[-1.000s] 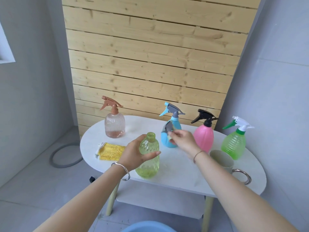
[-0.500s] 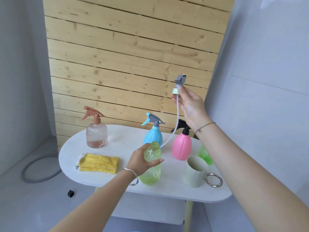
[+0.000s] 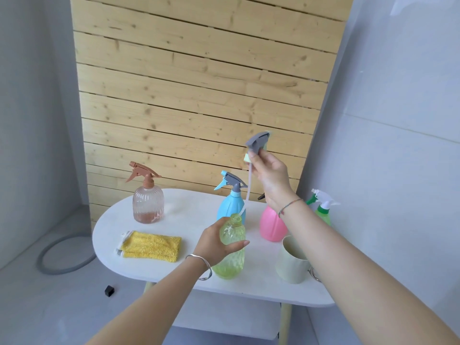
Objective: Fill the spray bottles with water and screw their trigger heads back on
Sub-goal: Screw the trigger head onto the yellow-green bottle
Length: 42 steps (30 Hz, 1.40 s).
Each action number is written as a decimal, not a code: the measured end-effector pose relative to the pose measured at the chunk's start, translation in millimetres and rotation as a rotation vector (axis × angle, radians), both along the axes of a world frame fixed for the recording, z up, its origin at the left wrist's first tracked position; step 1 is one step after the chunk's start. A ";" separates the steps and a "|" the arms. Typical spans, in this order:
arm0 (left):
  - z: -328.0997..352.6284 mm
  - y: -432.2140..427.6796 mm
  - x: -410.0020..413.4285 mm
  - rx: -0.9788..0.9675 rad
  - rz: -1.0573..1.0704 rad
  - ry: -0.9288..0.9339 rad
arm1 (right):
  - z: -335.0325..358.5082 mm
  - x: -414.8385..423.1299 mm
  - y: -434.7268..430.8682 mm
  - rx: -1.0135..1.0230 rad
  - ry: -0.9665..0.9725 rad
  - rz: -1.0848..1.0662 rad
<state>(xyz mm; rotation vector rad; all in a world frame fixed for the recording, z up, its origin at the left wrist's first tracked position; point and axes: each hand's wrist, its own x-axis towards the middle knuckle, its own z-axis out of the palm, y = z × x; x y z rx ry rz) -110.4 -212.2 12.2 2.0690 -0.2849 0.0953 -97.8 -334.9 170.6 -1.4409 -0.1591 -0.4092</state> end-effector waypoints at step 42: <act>76.9 24.3 1.8 -0.331 -0.293 0.036 | -107.2 -29.8 -12.2 -0.168 0.150 0.177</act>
